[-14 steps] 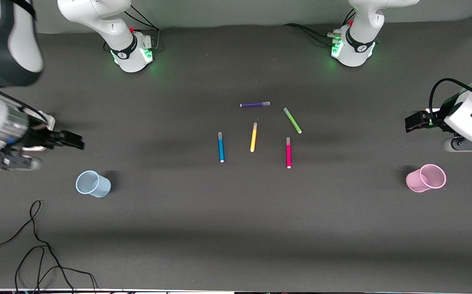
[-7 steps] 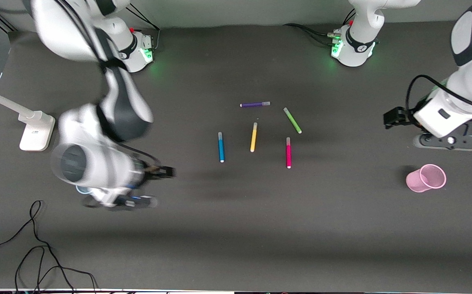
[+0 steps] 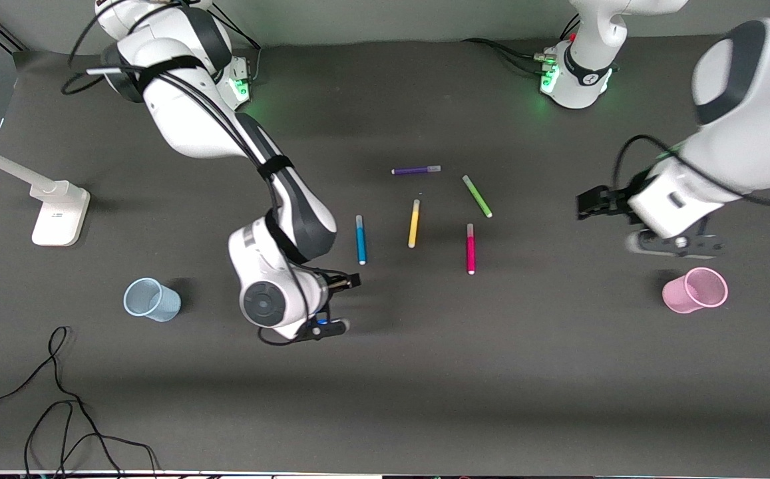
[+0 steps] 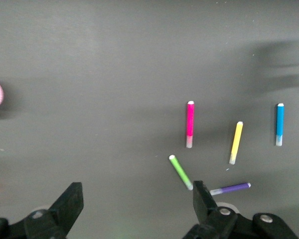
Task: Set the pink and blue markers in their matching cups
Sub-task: 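Grasp the blue marker with the right gripper while the left gripper grasps the pink marker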
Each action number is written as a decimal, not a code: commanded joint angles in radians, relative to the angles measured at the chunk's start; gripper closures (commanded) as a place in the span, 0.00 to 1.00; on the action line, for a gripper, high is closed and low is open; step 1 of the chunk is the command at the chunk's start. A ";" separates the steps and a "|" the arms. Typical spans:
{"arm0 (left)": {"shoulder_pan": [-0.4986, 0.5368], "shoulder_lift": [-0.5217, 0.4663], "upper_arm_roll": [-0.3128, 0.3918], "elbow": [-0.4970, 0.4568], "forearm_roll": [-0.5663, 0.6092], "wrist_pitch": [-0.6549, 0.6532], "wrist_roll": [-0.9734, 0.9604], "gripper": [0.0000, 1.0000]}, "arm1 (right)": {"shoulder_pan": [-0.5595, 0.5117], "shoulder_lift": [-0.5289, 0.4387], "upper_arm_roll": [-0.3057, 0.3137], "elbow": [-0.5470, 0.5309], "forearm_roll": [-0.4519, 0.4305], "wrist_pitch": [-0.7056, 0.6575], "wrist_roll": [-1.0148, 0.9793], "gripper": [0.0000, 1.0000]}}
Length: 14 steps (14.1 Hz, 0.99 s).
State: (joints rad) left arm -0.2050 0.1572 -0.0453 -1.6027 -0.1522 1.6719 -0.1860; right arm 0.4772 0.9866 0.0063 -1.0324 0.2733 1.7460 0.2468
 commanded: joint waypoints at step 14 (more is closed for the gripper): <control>-0.281 0.450 0.013 -0.034 0.088 0.451 -0.239 0.09 | 0.067 0.110 0.052 0.014 -0.003 -0.077 0.141 0.84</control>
State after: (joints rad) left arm -0.4398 0.5878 -0.0488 -1.6174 -0.1050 2.0826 -0.4140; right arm 0.5431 1.0893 0.0602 -1.0329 0.2733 1.7021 0.3671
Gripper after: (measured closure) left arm 0.093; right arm 0.330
